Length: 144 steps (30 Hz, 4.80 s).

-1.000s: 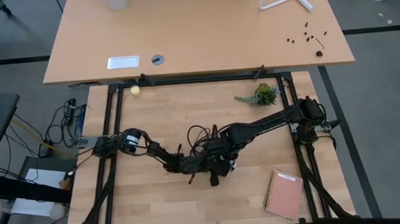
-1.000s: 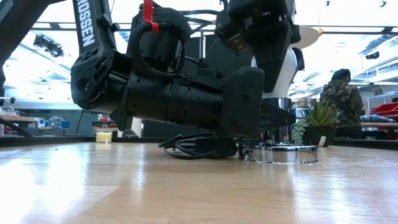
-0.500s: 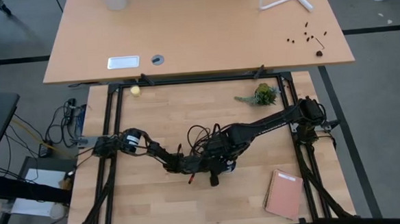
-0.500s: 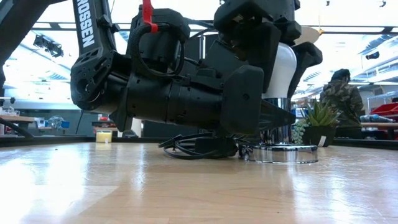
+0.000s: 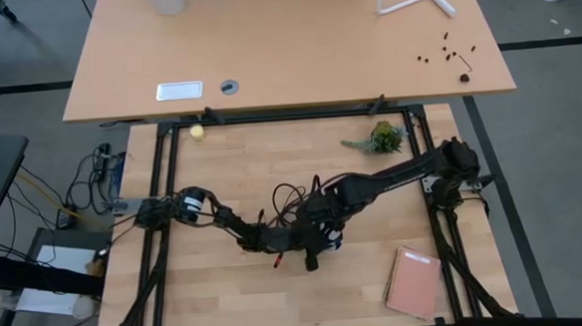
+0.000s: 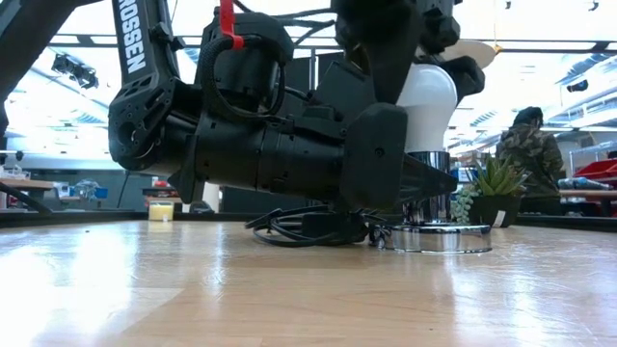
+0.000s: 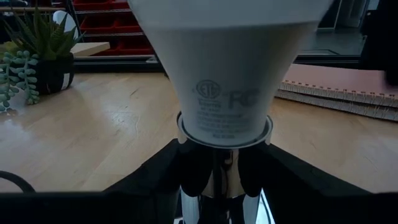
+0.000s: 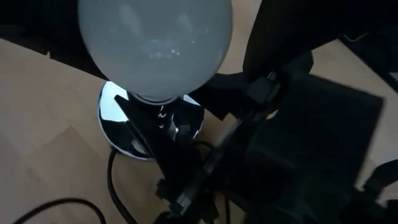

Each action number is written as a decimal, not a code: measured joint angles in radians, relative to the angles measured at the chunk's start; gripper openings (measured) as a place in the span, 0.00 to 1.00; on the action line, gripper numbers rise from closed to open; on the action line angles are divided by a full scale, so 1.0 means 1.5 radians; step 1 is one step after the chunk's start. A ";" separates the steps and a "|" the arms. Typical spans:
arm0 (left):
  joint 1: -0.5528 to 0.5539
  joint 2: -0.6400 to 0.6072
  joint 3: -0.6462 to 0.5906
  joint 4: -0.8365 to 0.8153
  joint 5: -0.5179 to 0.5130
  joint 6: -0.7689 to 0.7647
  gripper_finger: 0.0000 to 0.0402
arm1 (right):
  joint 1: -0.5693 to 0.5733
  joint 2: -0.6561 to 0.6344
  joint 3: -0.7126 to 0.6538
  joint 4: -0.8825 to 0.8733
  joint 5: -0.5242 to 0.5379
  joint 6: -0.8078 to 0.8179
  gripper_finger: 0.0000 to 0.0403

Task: Screw lightbulb
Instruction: Insert the light bulb into the lamp

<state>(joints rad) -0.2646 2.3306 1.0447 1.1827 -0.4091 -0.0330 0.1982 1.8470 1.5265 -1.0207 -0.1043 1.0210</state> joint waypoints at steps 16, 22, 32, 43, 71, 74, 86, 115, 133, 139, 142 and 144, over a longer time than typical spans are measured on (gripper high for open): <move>0.000 0.000 0.000 0.000 0.001 -0.003 0.49 | -0.001 -0.036 0.004 -0.005 0.000 -0.459 0.90; 0.000 0.000 0.000 0.000 0.001 -0.014 0.49 | 0.015 -0.036 0.004 -0.008 0.000 -0.736 0.90; 0.001 0.000 0.000 0.000 0.001 -0.016 0.49 | 0.033 -0.022 0.000 0.020 0.045 -0.914 0.89; 0.001 0.000 0.000 0.000 0.001 -0.018 0.49 | 0.033 0.015 0.005 0.002 0.045 -0.826 0.86; 0.000 0.000 0.000 -0.001 0.001 -0.021 0.49 | 0.032 0.056 0.031 -0.044 0.039 -0.747 0.86; 0.000 0.000 0.000 -0.001 0.001 -0.021 0.49 | 0.032 0.056 0.031 -0.045 0.040 -0.747 0.85; 0.000 0.000 0.001 -0.004 0.002 -0.020 0.49 | 0.030 0.056 0.031 -0.060 0.041 -0.711 0.63; -0.001 0.000 0.001 -0.001 0.002 -0.032 0.49 | 0.006 0.056 0.031 -0.065 0.039 -0.077 0.67; -0.001 0.000 0.001 -0.001 0.002 -0.033 0.49 | 0.006 0.056 0.030 -0.076 0.040 0.262 0.66; -0.001 0.000 0.000 0.000 0.000 -0.034 0.49 | 0.005 0.056 0.030 -0.067 0.039 0.252 0.67; -0.001 0.000 0.000 0.000 -0.001 -0.034 0.49 | 0.005 0.056 0.030 -0.049 0.040 0.213 0.69; -0.001 0.000 0.000 0.001 -0.001 -0.036 0.49 | 0.005 0.056 0.030 -0.048 0.044 0.179 0.71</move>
<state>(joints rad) -0.2657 2.3302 1.0443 1.1841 -0.4110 -0.0864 0.2062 1.9312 1.5707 -1.0927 -0.0386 1.2892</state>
